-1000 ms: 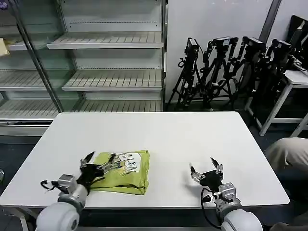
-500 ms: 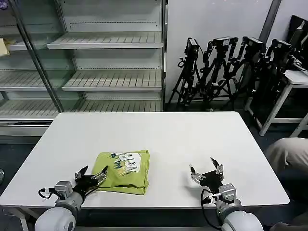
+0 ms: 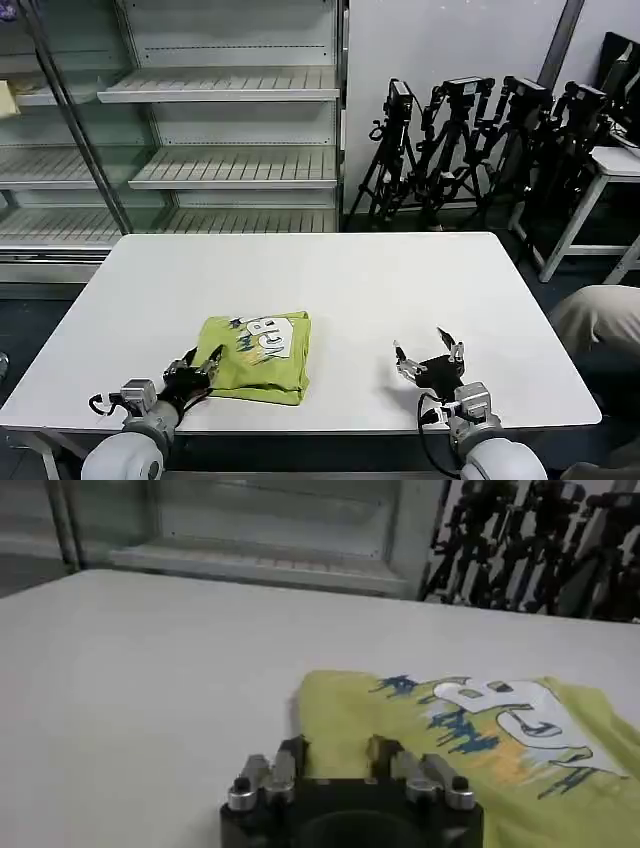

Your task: Fold and organize the clothes.

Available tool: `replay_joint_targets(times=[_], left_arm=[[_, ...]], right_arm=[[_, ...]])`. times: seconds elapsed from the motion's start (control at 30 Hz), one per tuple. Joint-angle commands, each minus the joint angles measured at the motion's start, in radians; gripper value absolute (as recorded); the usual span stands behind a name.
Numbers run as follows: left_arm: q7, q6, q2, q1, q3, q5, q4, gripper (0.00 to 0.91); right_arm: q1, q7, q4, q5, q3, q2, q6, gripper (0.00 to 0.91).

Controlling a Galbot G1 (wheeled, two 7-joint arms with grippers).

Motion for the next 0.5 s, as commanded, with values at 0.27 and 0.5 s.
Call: replay_joint_targets(times=[0.27, 0.5], left_arm=[[0.092, 0.009, 0.069, 0.029, -0.07, 0.096, -0.058, 0.01], [0.228, 0.009, 0.394, 0.11, -0.453, 0.185, -0.042, 0.01]], right_arm=[[0.008, 0.0, 0.001, 0.002, -0.008, -0.007, 0.002, 0.907], [0.025, -0.005, -0.013, 0.007, -0.007, -0.01, 0.019, 0.907]])
